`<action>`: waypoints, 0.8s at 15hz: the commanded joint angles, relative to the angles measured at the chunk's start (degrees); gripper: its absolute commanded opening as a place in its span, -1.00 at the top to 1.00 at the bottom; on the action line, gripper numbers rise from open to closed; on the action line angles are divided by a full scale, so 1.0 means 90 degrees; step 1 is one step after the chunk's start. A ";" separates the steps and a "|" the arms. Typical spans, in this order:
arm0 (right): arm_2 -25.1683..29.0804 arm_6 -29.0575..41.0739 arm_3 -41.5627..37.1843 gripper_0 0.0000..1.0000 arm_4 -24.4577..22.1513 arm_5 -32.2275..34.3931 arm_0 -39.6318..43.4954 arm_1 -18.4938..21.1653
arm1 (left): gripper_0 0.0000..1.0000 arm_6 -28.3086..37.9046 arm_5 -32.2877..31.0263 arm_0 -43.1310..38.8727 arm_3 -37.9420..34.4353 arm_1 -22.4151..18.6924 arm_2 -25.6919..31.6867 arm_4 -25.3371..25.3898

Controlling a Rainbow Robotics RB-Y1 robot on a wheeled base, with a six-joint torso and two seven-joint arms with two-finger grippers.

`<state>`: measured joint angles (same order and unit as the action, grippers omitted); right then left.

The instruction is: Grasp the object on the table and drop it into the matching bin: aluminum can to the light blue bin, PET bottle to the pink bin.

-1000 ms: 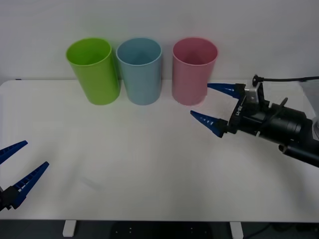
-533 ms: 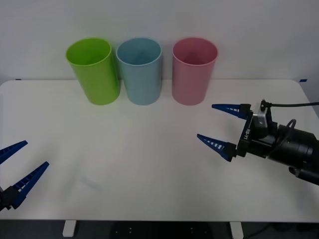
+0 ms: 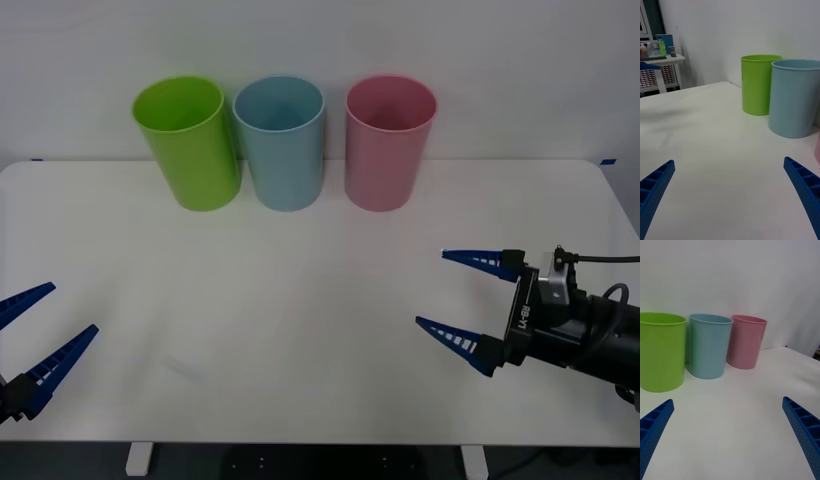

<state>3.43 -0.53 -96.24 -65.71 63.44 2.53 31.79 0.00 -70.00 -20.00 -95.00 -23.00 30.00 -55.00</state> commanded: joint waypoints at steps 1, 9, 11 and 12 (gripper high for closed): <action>0.0059 -0.0039 -0.0030 -1.00 -0.0003 0.0139 0.0168 -0.0007 | -1.00 0.0000 0.0000 0.0000 0.0000 0.0000 0.0000 0.0000; 0.0371 -0.0048 -0.0254 -1.00 -0.0003 0.0432 0.0696 -0.0007 | -1.00 0.0000 0.0000 0.0000 0.0000 0.0000 0.0000 0.0000; 0.0371 -0.0048 -0.0254 -1.00 -0.0003 0.0432 0.0696 -0.0007 | -1.00 0.0000 0.0000 0.0000 0.0000 0.0000 0.0000 0.0000; 0.0371 -0.0048 -0.0254 -1.00 -0.0003 0.0432 0.0696 -0.0007 | -1.00 0.0000 0.0000 0.0000 0.0000 0.0000 0.0000 0.0000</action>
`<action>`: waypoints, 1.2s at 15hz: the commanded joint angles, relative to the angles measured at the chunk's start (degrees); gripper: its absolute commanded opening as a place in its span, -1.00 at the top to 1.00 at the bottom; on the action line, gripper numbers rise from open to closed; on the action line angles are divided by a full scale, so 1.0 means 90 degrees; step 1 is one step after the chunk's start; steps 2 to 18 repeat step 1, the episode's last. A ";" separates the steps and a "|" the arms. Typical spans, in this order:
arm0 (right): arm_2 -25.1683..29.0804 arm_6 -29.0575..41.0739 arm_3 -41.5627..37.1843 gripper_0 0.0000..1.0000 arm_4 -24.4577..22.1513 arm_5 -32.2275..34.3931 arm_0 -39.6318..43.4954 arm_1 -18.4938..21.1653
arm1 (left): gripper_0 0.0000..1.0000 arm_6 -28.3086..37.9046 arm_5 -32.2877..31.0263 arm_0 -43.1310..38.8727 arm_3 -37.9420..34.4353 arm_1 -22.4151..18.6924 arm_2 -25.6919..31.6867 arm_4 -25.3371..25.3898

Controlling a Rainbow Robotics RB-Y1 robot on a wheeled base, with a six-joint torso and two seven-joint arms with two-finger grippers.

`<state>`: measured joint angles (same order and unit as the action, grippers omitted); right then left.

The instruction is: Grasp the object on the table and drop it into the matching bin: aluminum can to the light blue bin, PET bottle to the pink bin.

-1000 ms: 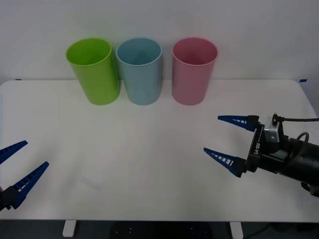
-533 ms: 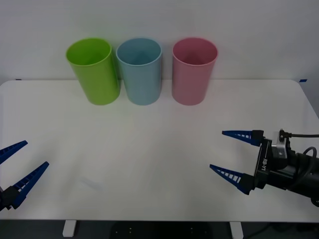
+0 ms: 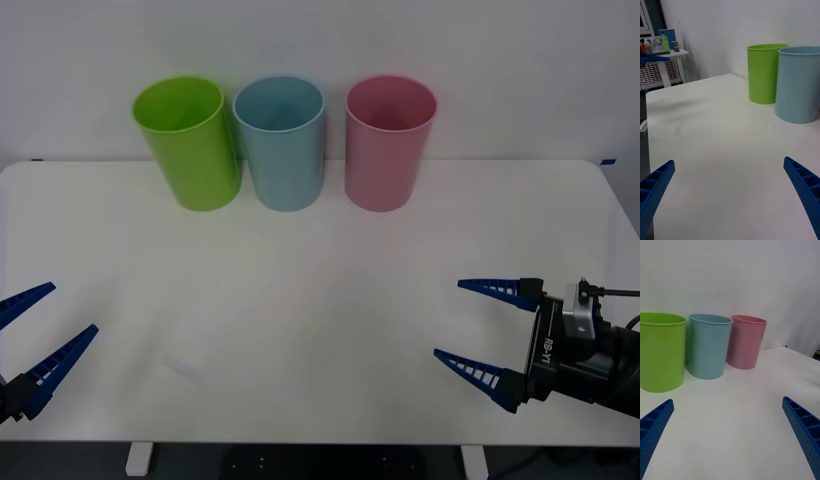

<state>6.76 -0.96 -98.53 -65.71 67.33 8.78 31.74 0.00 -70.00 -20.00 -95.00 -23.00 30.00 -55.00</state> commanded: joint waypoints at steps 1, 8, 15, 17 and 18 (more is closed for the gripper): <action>0.0001 -0.0001 0.0000 -1.00 -0.0003 0.0000 0.0001 -0.0001 | -1.00 0.0000 0.0000 0.0000 0.0000 0.0000 0.0000 0.0000; 0.0001 -0.0001 0.0000 -1.00 -0.0003 0.0000 0.0001 -0.0001 | -1.00 0.0000 0.0000 0.0000 0.0000 0.0000 0.0000 0.0000; 0.0001 -0.0001 0.0000 -1.00 -0.0003 0.0000 0.0001 -0.0001 | -1.00 0.0000 0.0000 0.0000 0.0000 0.0000 0.0000 0.0000; 0.0001 -0.0001 0.0000 -1.00 -0.0003 0.0000 0.0001 -0.0001 | -1.00 0.0000 0.0000 0.0000 0.0000 0.0000 0.0000 0.0000; 0.0001 -0.0001 0.0000 -1.00 -0.0003 0.0000 0.0001 -0.0001 | -1.00 0.0000 0.0000 0.0000 0.0000 0.0000 0.0000 0.0000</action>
